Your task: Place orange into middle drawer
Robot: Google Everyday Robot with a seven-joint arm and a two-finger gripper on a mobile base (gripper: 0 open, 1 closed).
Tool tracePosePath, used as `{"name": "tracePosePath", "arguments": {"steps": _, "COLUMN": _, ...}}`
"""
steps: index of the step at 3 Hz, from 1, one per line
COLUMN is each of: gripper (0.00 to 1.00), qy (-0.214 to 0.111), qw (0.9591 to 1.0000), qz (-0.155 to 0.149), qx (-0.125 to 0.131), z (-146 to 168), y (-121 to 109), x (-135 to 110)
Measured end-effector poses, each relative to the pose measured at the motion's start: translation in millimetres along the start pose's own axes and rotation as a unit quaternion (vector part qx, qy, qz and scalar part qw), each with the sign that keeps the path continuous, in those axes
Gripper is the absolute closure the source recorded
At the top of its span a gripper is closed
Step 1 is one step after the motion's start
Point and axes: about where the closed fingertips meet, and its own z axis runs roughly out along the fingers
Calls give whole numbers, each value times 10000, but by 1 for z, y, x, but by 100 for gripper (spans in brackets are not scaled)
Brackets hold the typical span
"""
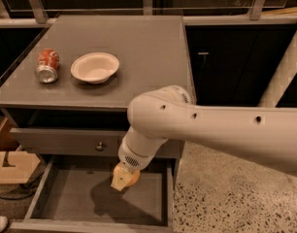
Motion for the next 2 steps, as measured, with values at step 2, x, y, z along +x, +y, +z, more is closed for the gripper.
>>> {"name": "tracePosePath", "arguments": {"steps": 2, "gripper": 100, "qy": -512, "qw": 9931, "qz": 1005, "qx": 322, "z": 35, "y": -12, "x": 4}}
